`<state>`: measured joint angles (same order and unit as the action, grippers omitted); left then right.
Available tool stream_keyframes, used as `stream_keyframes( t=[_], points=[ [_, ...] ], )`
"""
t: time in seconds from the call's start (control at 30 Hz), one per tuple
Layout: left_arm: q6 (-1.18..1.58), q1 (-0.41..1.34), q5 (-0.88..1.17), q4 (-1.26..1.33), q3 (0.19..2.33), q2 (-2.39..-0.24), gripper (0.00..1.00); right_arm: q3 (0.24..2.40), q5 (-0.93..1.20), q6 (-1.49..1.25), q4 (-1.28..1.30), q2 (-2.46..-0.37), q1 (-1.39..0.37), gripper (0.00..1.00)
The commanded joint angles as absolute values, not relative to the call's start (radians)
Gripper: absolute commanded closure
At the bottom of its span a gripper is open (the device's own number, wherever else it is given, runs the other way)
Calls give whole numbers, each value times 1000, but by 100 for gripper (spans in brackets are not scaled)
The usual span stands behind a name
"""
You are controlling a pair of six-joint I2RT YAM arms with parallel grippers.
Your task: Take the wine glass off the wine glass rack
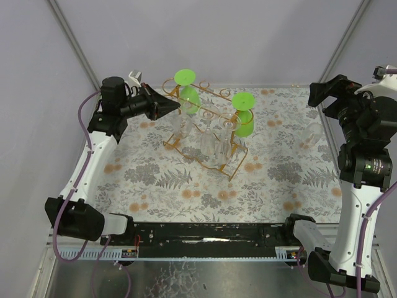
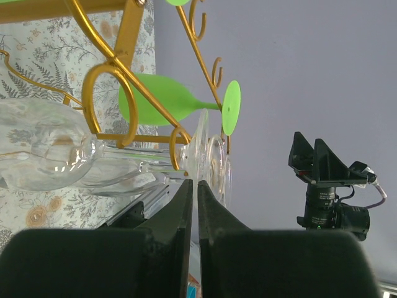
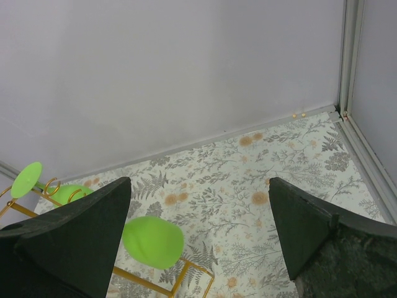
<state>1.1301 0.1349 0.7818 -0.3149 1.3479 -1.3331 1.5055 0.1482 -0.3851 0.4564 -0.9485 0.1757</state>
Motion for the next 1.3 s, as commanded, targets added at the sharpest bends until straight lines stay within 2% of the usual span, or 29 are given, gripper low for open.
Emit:
stream_keyframes(
  t=[0.0, 0.93, 1.27],
  points=[
    [1140, 126, 802, -283, 1347, -1290, 100, 1527, 147, -367, 447, -934, 170, 1],
    [1147, 111, 822, -293, 1339, -1231, 100, 1532, 164, -364, 469, -923, 170, 1],
    [1112, 110, 879, -292, 1363, -1133, 100, 1561, 187, -383, 506, -933, 170, 1]
  ],
)
